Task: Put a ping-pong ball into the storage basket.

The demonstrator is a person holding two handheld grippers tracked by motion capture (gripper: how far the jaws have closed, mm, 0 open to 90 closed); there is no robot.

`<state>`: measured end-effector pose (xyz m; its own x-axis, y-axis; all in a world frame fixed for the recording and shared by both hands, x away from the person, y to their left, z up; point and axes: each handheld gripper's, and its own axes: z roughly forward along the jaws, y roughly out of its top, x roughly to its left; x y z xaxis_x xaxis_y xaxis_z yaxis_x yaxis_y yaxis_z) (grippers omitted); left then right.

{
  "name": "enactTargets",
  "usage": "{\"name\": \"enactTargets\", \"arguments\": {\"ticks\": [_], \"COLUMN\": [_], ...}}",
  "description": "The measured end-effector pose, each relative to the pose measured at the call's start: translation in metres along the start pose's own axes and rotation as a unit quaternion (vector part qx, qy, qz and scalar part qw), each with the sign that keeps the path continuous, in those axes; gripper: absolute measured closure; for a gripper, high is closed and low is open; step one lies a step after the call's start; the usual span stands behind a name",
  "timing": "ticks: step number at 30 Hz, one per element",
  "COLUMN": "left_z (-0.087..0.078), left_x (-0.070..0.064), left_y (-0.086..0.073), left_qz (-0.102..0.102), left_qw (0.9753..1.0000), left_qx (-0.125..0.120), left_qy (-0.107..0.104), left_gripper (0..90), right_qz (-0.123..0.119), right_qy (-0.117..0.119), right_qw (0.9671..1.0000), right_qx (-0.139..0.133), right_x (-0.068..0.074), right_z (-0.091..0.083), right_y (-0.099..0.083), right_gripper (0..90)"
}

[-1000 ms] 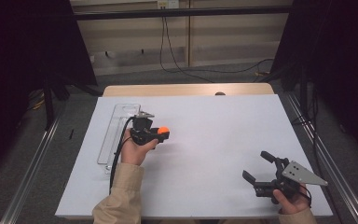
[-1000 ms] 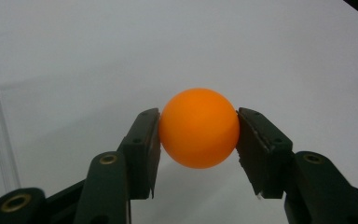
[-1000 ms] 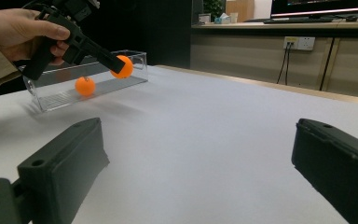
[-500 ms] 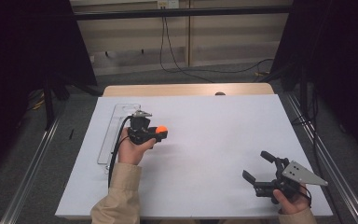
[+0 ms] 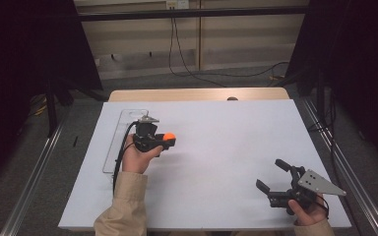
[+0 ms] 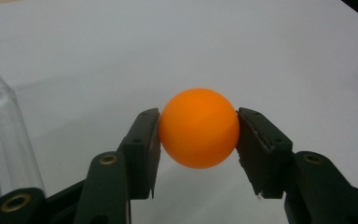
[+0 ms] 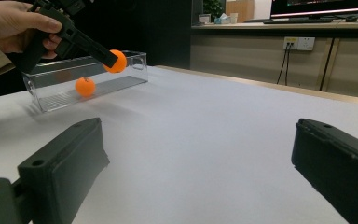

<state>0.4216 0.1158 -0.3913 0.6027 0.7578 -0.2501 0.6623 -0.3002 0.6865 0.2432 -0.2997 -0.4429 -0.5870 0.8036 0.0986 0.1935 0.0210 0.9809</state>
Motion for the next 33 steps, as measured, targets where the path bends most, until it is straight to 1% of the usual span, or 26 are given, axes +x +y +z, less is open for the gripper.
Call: {"name": "enactTargets", "arguments": {"ticks": [1,3,4,5,7,14,15,18,20,21,29,33], "left_z": [-0.001,-0.003,-0.003,-0.004,-0.005,-0.009,-0.01,-0.012,-0.013,-0.014,-0.015,-0.018], "left_x": [0.001,0.001,0.001,0.002,0.002,0.005,0.005,0.006,0.007,0.007,0.007,0.008], "left_y": [0.0,0.001,0.001,0.001,0.001,0.001,0.001,0.001,0.001,0.002,0.001,0.002], "left_qz": [0.006,0.005,0.0,0.003,-0.002,0.0,-0.005,0.001,-0.002,0.002,-0.005,-0.003], "left_qw": [1.0,1.0,1.0,1.0,1.0,1.0,1.0,1.0,1.0,1.0,1.0,1.0], "left_qx": [0.003,0.003,0.0,0.002,-0.002,0.001,-0.002,0.001,-0.001,0.002,-0.001,0.001], "left_qy": [0.001,-0.001,-0.001,-0.002,-0.002,-0.002,-0.001,-0.002,-0.002,-0.002,-0.001,-0.001], "left_gripper": [50.7,50.7,50.7,50.7,50.6,50.6,50.6,50.7,50.7,50.6,50.7,50.7], "right_qz": [0.0,0.0,0.0,0.0,0.0,0.0,0.001,-0.001,-0.001,-0.001,0.0,-0.001], "right_qy": [0.0,0.0,0.0,0.0,0.0,0.0,0.0,0.0,0.001,0.001,0.001,0.001], "right_qw": [1.0,1.0,1.0,1.0,1.0,1.0,1.0,1.0,1.0,1.0,1.0,1.0], "right_qx": [0.0,0.0,0.0,0.0,0.0,0.0,0.0,0.0,0.0,0.0,-0.001,0.0], "right_x": [0.0,0.0,0.0,0.0,0.0,0.0,0.0,0.0,0.0,0.0,0.0,0.0], "right_z": [0.0,0.0,0.0,0.0,0.0,0.0,0.0,0.0,0.0,0.0,0.0,0.0], "right_y": [0.0,0.0,0.0,0.0,0.0,0.0,0.0,0.0,0.0,0.0,0.0,0.0], "right_gripper": [2.3,2.3,2.3,2.3,2.3,2.3,2.3,2.3,2.3,2.3,2.4,2.3]}}
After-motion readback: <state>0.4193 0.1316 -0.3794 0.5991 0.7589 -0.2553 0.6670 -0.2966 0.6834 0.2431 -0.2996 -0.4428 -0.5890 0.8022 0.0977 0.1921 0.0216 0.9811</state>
